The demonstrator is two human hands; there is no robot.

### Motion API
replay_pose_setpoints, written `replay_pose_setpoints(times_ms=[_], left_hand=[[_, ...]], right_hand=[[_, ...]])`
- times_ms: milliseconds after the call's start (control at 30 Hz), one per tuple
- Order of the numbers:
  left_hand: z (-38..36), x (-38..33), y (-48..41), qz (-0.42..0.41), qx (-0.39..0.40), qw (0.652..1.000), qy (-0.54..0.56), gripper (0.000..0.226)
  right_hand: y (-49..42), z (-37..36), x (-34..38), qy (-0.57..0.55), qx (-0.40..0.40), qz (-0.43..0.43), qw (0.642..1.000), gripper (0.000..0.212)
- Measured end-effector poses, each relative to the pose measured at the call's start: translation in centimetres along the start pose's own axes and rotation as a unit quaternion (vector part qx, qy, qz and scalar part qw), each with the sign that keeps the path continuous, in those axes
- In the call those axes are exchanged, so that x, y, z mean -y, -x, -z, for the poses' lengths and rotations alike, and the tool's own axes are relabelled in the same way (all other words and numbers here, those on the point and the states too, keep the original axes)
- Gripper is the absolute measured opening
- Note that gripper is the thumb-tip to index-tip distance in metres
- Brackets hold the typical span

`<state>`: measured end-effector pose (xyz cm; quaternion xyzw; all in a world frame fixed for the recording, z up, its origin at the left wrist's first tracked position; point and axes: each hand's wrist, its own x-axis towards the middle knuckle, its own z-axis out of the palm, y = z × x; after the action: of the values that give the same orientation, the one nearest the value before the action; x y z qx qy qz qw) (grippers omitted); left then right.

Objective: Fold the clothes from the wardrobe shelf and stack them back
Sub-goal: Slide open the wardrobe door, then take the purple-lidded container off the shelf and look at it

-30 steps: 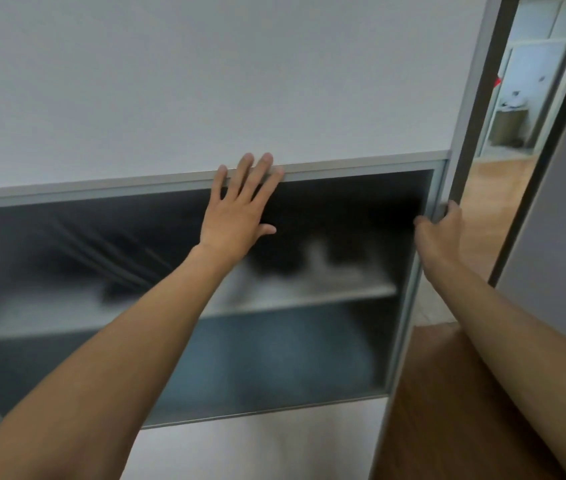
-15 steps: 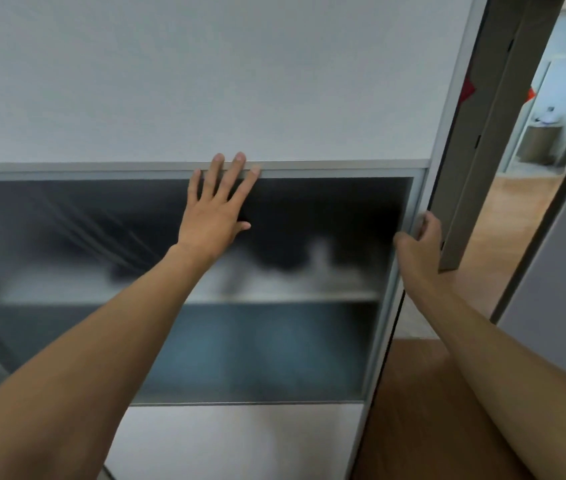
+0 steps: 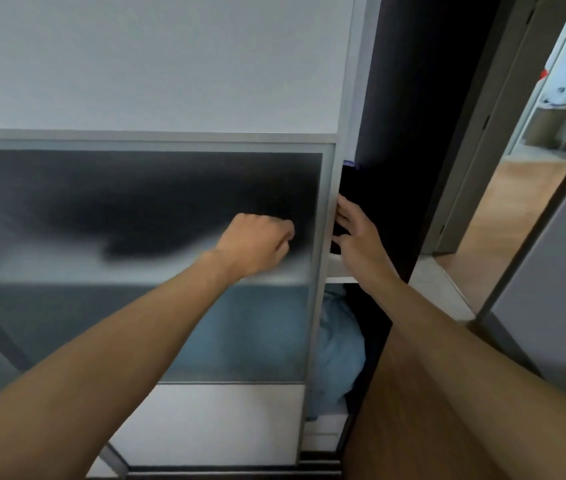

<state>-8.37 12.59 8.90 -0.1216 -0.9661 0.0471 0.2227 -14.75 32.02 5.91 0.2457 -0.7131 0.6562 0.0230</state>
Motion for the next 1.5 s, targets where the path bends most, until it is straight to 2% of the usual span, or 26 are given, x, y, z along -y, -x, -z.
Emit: replay_pose_setpoints(times_ms=[100, 167, 233, 367, 500, 600, 800, 967, 1167, 1300, 1367, 1500], left_hand=[[-1.9, -1.7, -1.4, 0.079, 0.042, 0.995, -0.034, 0.036], [-2.5, -1.7, -2.3, 0.147, 0.047, 0.988, -0.023, 0.050], [-2.8, -1.1, -2.8, 0.203, 0.042, 0.978, -0.002, 0.055], [-3.3, 1.0, -2.1, 0.259, 0.023, 0.965, 0.027, 0.042], [-3.0, 3.1, -0.9, 0.291, 0.010, 0.956, 0.022, 0.037], [-3.0, 4.5, 0.4, 0.313, 0.015, 0.949, 0.027, 0.037], [-2.9, 7.0, 3.3, 0.372, 0.014, 0.928, -0.004, 0.044], [-1.9, 8.8, 4.8, 0.422, 0.040, 0.905, -0.028, 0.043], [-2.0, 9.9, 6.4, 0.528, 0.069, 0.847, -0.008, 0.029], [-2.6, 9.1, 7.6, 0.585, 0.050, 0.805, 0.082, 0.060], [-3.1, 8.1, 8.0, 0.596, 0.084, 0.791, 0.110, 0.069], [-4.1, 4.6, 7.9, 0.518, 0.249, 0.812, 0.107, 0.047]], right_hand=[[-1.0, -0.3, -0.2, 0.069, 0.061, -0.007, 0.996, 0.068], [-1.2, -0.2, -1.2, 0.143, 0.101, -0.004, 0.985, 0.066], [-1.1, 0.1, -2.9, 0.216, 0.119, -0.025, 0.969, 0.061], [-1.1, 0.8, -6.7, 0.339, 0.137, -0.103, 0.925, 0.059], [-1.4, 1.2, -8.9, 0.393, 0.158, -0.154, 0.893, 0.062], [-0.7, 1.8, -10.1, 0.435, 0.168, -0.156, 0.871, 0.046], [-0.1, 2.3, -10.9, 0.438, 0.167, -0.122, 0.875, 0.048], [-0.3, 1.9, -10.8, 0.466, 0.181, -0.119, 0.858, 0.048], [-0.7, 1.5, -10.7, 0.506, 0.194, -0.120, 0.832, 0.043], [-0.6, 1.6, -11.1, 0.521, 0.199, -0.105, 0.823, 0.045], [-0.6, 1.9, -11.2, 0.509, 0.204, -0.110, 0.829, 0.048], [0.1, 3.1, -11.6, 0.466, 0.208, -0.106, 0.854, 0.067]])
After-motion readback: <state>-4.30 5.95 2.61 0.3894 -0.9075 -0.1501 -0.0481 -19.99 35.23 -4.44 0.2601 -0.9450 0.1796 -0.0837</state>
